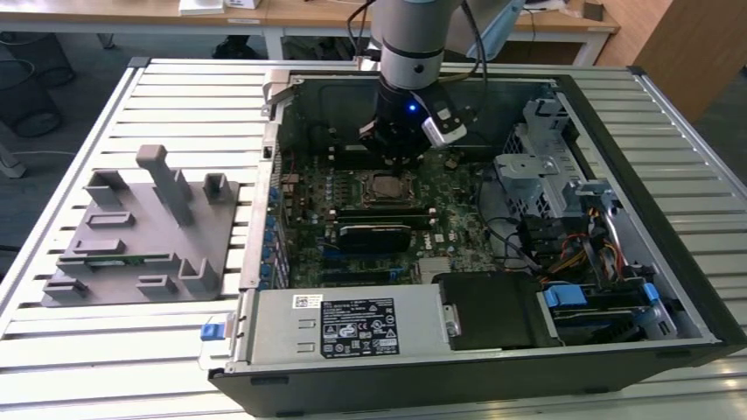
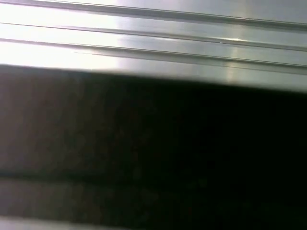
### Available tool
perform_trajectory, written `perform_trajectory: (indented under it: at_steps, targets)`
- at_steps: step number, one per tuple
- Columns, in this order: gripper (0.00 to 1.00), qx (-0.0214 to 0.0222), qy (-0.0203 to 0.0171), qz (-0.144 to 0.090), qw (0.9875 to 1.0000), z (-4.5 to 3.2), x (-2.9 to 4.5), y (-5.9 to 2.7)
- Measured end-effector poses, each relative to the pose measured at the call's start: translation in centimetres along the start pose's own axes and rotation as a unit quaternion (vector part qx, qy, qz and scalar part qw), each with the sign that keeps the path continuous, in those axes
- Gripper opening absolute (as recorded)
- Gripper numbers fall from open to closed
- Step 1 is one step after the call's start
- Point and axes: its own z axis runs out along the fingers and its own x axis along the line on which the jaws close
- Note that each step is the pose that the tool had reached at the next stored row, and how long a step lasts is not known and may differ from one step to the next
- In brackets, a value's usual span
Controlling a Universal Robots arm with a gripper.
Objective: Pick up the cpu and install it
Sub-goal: 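Install the first cpu locking lever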
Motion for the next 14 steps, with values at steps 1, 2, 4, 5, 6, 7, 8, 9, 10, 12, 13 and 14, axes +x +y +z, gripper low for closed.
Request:
perform_trajectory:
  at_steps: [1,2,4,5,6,7,8,9,10,12,13,14]
  targets:
    - [0.11,0.0008,0.0004,0.0,1.0,0.07,0.0,0.0]
    - [0.11,0.0011,0.0008,0.0,1.0,0.13,-0.02,0.0]
    - [0.11,0.0007,0.0016,0.0,1.0,0.17,-0.03,0.02]
    - [0.11,-0.0006,0.0017,0.0,1.0,0.17,-0.04,0.03]
    - [0.11,-0.0024,0.0017,0.0,1.0,0.17,-0.04,0.05]
    - [0.11,-0.0045,0.0017,0.0,1.0,0.18,-0.05,0.07]
    - [0.11,-0.0065,0.0017,0.0,1.0,0.18,-0.07,0.09]
    - [0.11,-0.0082,0.0018,0.0,1.0,0.16,-0.07,0.1]
    - [0.11,-0.01,0.0018,0.0,0.9999,0.16,-0.08,0.11]
    - [0.11,-0.0134,0.002,0.0,0.9999,0.13,-0.1,0.12]
    - [0.11,-0.0146,0.0022,0.0,0.9999,0.1,-0.1,0.1]
    - [0.11,-0.016,0.0024,0.0,0.9999,0.08,-0.1,0.09]
